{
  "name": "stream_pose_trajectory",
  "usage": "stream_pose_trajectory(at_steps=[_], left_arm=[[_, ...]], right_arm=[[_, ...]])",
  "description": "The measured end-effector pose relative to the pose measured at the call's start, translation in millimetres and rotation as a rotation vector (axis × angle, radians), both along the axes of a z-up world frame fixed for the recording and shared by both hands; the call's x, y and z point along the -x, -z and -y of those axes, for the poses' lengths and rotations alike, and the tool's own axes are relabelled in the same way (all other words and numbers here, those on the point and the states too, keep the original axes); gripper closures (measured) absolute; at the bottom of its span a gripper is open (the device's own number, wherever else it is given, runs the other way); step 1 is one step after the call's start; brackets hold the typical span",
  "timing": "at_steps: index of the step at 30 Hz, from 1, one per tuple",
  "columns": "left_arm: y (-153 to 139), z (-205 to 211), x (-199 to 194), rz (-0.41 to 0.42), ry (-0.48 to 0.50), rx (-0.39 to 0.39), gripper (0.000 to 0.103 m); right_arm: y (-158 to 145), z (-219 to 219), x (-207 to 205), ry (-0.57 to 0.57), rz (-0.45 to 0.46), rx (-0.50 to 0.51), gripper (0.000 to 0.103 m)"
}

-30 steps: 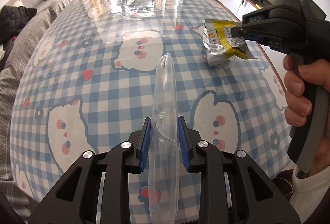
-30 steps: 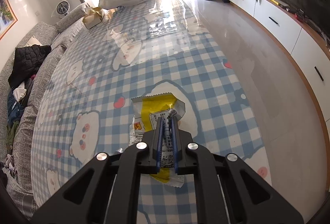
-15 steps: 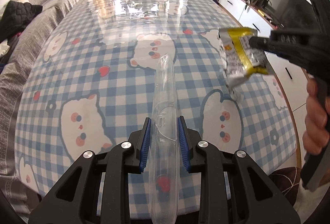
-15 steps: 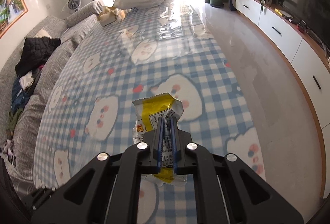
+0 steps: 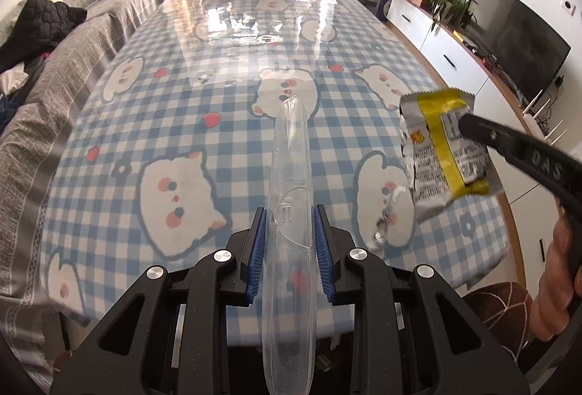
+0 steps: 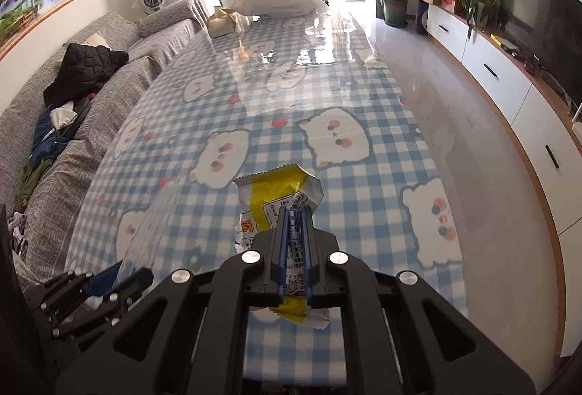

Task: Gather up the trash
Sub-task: 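Lift the clear tube and snack wrapper and carry both over the black bin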

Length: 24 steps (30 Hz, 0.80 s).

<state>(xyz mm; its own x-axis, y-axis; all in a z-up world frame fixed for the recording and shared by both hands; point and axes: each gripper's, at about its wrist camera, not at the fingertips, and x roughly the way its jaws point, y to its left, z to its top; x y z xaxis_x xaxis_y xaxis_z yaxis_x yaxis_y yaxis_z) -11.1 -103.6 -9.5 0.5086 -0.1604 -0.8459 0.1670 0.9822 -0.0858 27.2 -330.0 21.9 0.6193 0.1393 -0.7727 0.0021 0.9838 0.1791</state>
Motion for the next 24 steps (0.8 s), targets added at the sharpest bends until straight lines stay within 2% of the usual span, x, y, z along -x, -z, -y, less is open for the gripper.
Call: stream_pose_trajectory(at_steps=[9,20,24], left_arm=[[-0.9,3.3,46.4,0.002,0.018,0.047,0.078],[9.2,-8.2,103.5,-0.013,0.019,0.049,0.078],[15.2,-16.2,129.2,-0.026,0.010,0.054,0.078]], right_arm=[[-1.1,-9.5,59.2,-0.038,0.010,-0.032,0.097],[9.9,-31.0,128.5,-0.085,-0.012,0.020,0.097],[18.4,-50.5,155.2,-0.149,-0.033,0.071,0.097]])
